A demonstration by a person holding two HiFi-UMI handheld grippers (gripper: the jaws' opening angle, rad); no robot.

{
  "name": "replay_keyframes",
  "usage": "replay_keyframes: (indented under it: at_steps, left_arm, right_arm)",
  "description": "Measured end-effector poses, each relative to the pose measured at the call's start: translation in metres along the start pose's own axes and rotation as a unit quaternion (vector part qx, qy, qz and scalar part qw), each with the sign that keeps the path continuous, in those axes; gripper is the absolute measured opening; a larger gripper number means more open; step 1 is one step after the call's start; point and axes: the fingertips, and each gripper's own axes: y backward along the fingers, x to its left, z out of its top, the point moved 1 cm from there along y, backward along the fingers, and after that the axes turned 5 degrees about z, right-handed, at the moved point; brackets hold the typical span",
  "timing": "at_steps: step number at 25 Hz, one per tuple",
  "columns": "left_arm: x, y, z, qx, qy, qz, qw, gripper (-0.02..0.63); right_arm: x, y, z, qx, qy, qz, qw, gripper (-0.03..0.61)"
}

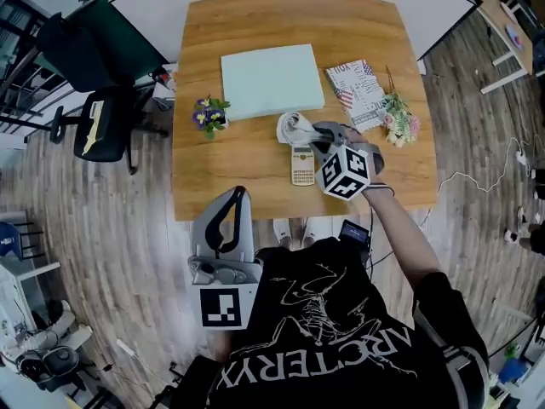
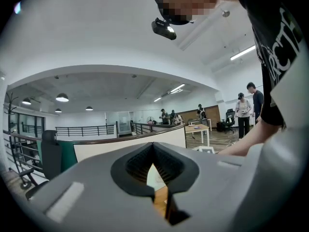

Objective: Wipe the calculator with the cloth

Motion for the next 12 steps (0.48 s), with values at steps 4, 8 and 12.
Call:
replay_keyframes:
  at_steps: [4,8,12]
  left_arm:
    - [0.007,0.015,-0.009,0.019,0.005,0.026,0.9995,0.009]
    - [0.010,0.026,-0.018,0.031,0.006,0.046,0.9984,0.009]
    - [0.018,0.036,-0.024,0.040,0.014,0.063,0.9971,0.009]
  right_arm:
    - [0.021,-0.072,-0.031,0.082,0.085,0.062,0.991,0.086]
    - [0.042,-0.119,-0.059,0.131,0.121,0.106,0.978,0.086]
    - [0.061,-0.139,-0.076,0.164,0.129,0.125,0.970,0.086]
